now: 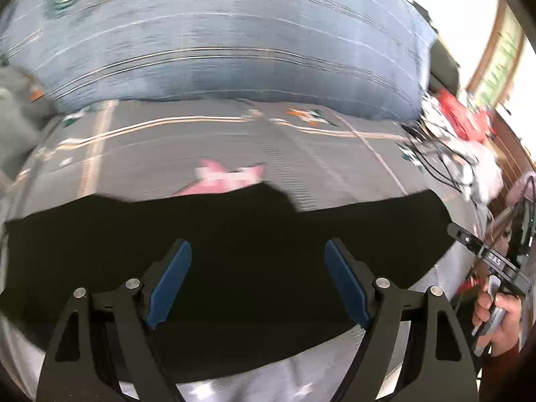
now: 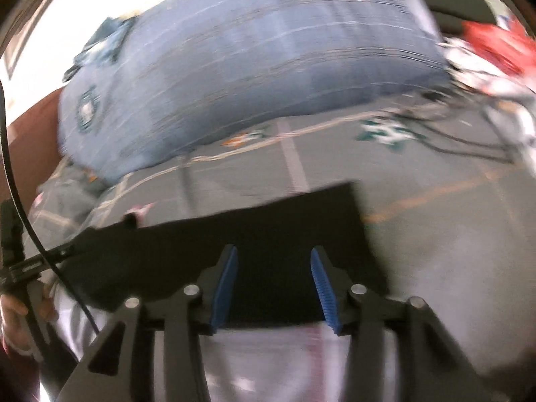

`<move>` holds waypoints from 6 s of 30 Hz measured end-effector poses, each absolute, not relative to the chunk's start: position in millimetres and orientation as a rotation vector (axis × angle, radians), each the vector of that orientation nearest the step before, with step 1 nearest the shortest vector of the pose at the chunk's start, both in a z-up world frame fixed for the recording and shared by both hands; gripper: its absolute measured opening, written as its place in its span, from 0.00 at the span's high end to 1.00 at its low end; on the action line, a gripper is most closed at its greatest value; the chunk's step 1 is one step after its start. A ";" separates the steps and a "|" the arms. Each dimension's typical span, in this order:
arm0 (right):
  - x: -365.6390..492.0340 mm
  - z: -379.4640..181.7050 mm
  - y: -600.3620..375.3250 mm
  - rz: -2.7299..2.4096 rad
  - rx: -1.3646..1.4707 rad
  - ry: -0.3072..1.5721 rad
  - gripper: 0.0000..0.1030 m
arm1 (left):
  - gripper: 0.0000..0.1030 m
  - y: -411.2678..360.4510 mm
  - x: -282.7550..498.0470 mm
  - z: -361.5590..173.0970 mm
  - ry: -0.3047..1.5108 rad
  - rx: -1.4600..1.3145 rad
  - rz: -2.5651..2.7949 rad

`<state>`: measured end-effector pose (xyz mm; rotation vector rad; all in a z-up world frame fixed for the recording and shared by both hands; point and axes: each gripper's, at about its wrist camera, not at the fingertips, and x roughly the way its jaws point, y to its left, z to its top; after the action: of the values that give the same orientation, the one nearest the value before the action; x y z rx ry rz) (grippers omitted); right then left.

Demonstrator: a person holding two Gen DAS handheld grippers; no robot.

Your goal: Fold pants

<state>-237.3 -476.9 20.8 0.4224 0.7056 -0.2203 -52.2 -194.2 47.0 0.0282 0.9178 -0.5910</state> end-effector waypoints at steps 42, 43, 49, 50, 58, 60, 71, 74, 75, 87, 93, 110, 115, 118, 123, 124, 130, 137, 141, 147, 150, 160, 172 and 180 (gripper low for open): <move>-269.0 19.5 -502.9 -0.227 0.538 0.695 0.54 | 0.20 -302.2 -61.3 40.0 0.924 0.156 -0.714; -269.1 17.4 -500.8 -0.225 0.535 0.704 0.54 | 0.20 -302.8 -60.9 40.1 0.924 0.157 -0.714; -271.6 6.6 -490.8 -0.199 0.550 0.736 0.53 | 0.20 -315.5 -56.9 39.1 0.937 0.186 -0.743; -271.9 4.3 -490.0 -0.198 0.557 0.740 0.52 | 0.20 -319.3 -56.7 39.3 0.939 0.194 -0.757; -273.7 -11.0 -494.6 -0.204 0.619 0.740 0.49 | 0.20 -364.5 -45.7 42.2 0.958 0.255 -0.903; -273.1 -15.4 -496.6 -0.203 0.631 0.741 0.49 | 0.20 -378.1 -42.3 42.9 0.961 0.267 -0.939; -275.8 -25.6 -504.5 -0.141 0.701 0.658 0.42 | 0.20 -465.7 -43.4 29.5 1.025 0.448 -1.181; -275.8 -26.1 -505.1 -0.125 0.710 0.633 0.37 | 0.20 -483.0 -45.3 25.1 1.061 0.446 -1.234; -274.9 -25.9 -504.7 -0.126 0.702 0.631 0.37 | 0.20 -489.6 -44.9 22.1 1.073 0.451 -1.239; -253.9 -33.1 -516.0 -0.129 0.787 0.591 0.86 | 0.83 -506.5 -52.5 14.9 1.079 0.432 -1.353; -256.4 15.0 -489.7 -0.114 0.645 0.520 0.87 | 0.87 -465.2 -43.8 66.2 1.001 0.295 -1.382; -129.0 13.3 -268.3 0.399 0.260 0.785 0.80 | 0.57 -175.2 9.3 71.5 0.992 -0.024 -0.824; -144.9 29.9 -285.4 0.503 0.346 0.758 0.61 | 0.36 -148.7 -7.5 61.7 0.985 -0.099 -0.773; -167.9 51.3 -328.1 0.424 0.405 0.676 0.54 | 0.31 -154.8 -20.3 53.2 0.986 -0.108 -0.757; -152.9 46.2 -375.2 0.212 0.389 0.690 0.59 | 0.31 -168.7 -37.8 36.4 0.998 -0.045 -0.714; -145.9 42.5 -375.5 0.207 0.385 0.703 0.66 | 0.31 -172.9 -41.3 34.5 0.996 -0.034 -0.708; -110.4 10.5 -364.6 0.177 0.316 0.768 0.74 | 0.31 -180.8 -40.5 19.2 0.995 0.019 -0.589; -129.2 22.2 -351.8 0.223 0.330 0.743 0.71 | 0.31 -171.1 -47.6 23.9 0.989 -0.020 -0.579; -150.7 37.3 -347.9 0.249 0.326 0.710 0.70 | 0.31 -162.9 -54.1 29.1 0.983 -0.037 -0.560; -172.5 27.7 -337.7 0.259 0.305 0.723 0.67 | 0.31 -158.4 -63.3 29.2 0.976 -0.044 -0.533; -168.0 5.9 -333.9 0.244 0.321 0.770 0.68 | 0.31 -162.0 -65.2 23.1 0.976 -0.018 -0.514; -182.1 46.0 -327.6 0.292 0.312 0.634 0.53 | 0.31 -154.3 -79.7 39.6 0.918 -0.006 -0.483; -160.0 66.5 -294.9 0.380 0.269 0.559 0.46 | 0.22 -106.0 -81.7 56.7 0.883 -0.070 -0.368; -139.0 64.6 -268.2 0.432 0.231 0.588 0.42 | 0.21 -80.1 -78.5 51.4 0.895 -0.113 -0.308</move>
<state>-139.0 -268.2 64.6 0.2311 0.5882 0.4323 -78.5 -80.1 51.4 -0.1126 0.8947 -0.3078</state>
